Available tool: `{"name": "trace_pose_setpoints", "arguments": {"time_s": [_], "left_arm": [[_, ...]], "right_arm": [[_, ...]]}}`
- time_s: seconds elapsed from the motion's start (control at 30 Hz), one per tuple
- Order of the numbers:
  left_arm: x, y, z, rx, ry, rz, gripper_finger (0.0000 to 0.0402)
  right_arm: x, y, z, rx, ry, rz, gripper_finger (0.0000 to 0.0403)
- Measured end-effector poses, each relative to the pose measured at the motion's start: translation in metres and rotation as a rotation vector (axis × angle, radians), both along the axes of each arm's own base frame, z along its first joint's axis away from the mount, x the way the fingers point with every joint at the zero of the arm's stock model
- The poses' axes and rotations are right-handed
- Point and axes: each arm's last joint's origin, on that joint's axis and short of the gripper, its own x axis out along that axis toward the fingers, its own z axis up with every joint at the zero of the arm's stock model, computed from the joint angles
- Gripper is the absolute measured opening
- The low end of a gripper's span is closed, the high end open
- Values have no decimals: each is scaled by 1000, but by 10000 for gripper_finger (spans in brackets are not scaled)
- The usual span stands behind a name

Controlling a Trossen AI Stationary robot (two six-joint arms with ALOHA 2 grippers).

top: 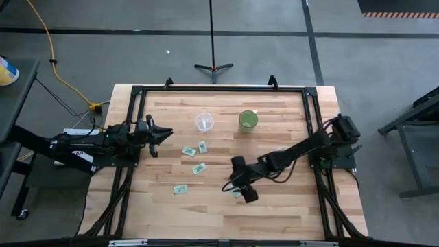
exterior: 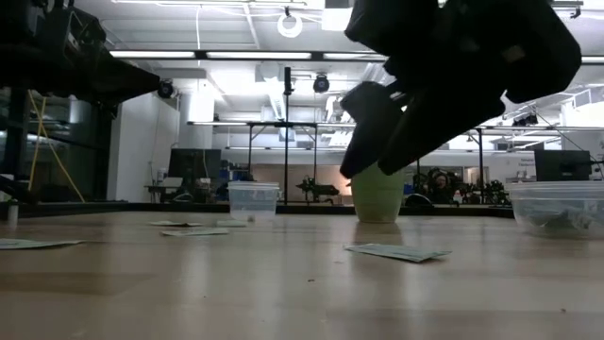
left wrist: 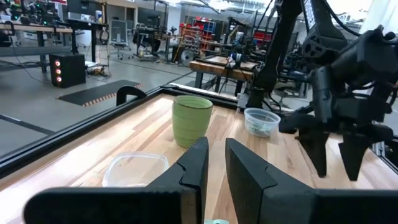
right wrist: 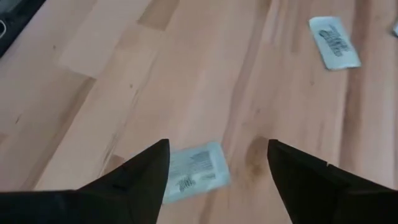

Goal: Pick and place items into bin
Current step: Put the white sweetener packet into the right transparent bin

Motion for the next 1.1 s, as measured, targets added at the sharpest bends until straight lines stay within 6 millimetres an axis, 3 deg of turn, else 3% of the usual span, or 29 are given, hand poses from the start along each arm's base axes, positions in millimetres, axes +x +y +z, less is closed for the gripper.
{"name": "trace_pose_setpoints", "arguments": {"time_s": [0.67,1.1], "left_arm": [[0,0,-2,0,22,0,92],[0,0,-2,0,21,0,92]], "right_arm": [[10,5,-43,-7,121,27,256],[9,4,-48,-13,148,28,235]]}}
